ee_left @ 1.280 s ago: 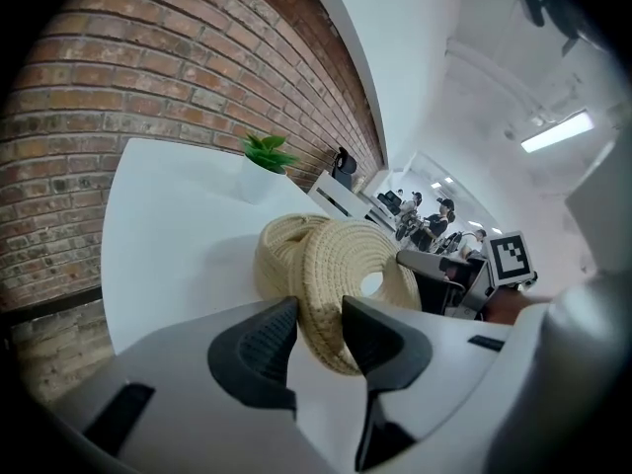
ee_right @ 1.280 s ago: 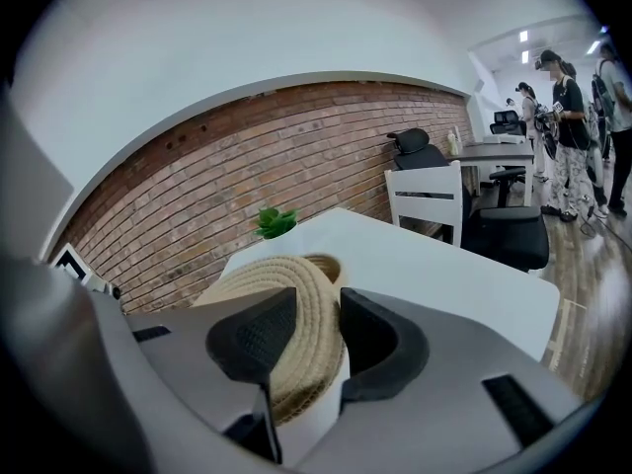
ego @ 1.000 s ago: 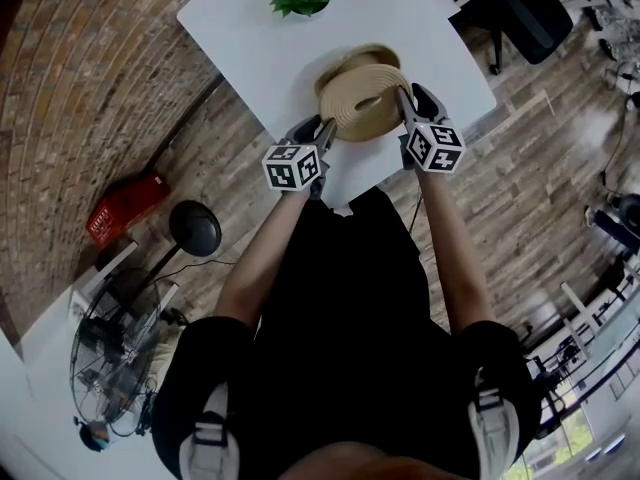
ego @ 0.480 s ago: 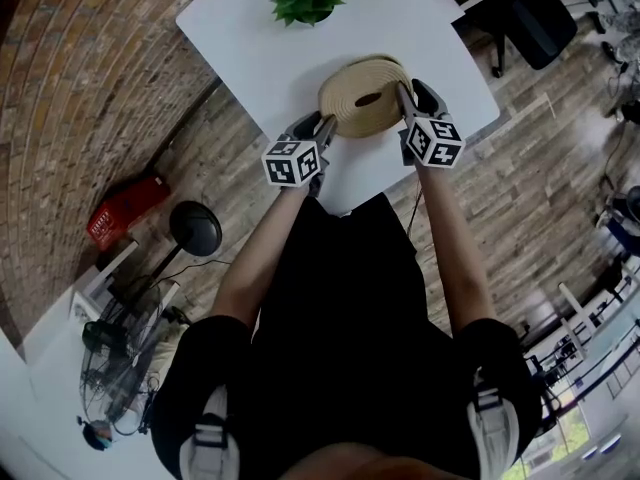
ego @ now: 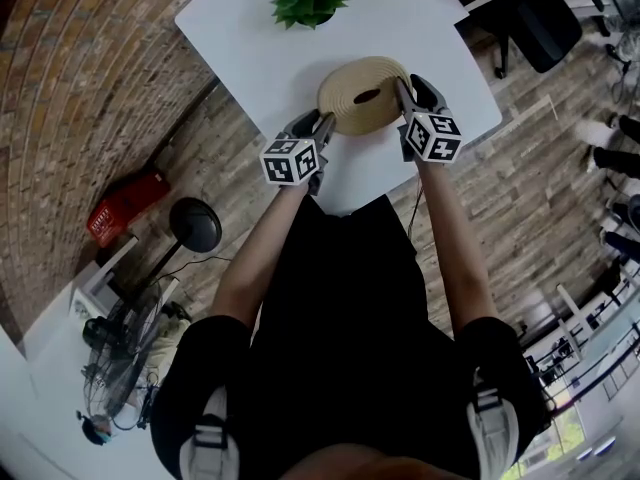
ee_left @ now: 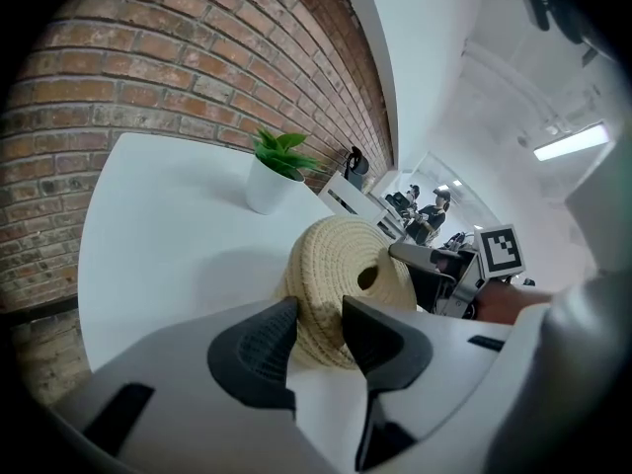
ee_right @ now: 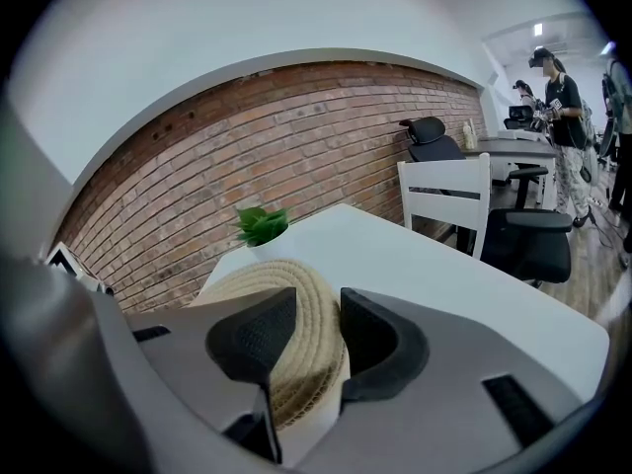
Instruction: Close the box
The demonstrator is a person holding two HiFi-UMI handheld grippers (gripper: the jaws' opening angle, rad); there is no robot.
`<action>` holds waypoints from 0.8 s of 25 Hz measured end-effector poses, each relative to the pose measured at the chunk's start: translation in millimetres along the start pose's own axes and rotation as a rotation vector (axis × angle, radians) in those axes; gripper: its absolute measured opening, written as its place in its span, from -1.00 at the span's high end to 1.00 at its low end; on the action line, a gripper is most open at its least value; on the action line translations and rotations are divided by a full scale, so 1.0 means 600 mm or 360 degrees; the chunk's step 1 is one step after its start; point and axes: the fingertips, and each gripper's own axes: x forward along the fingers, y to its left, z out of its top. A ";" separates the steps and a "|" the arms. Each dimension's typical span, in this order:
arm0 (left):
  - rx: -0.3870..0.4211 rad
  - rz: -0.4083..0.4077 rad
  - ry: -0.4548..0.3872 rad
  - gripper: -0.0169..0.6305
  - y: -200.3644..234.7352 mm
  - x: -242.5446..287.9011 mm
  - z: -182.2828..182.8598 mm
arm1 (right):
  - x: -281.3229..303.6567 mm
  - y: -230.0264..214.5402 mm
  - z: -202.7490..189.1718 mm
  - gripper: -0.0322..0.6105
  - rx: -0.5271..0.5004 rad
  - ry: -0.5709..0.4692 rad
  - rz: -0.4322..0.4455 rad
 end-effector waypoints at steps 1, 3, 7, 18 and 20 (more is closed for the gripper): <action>0.0002 0.0004 0.0002 0.48 0.000 0.001 0.001 | 0.002 -0.002 0.000 0.48 0.0003 0.0004 0.0001; 0.0006 0.0010 0.0005 0.48 -0.001 0.002 0.003 | 0.006 -0.005 -0.001 0.48 0.0010 0.0010 0.0001; -0.0002 0.0011 0.0009 0.48 0.000 0.002 0.005 | 0.014 -0.008 -0.002 0.48 0.0015 0.0025 -0.0002; 0.0006 0.0016 0.0023 0.45 0.003 0.008 0.009 | 0.024 -0.014 -0.005 0.47 -0.0019 0.0068 -0.0028; 0.0002 0.0014 0.0015 0.45 0.004 0.009 0.008 | 0.026 -0.015 -0.007 0.47 -0.0014 0.0064 -0.0023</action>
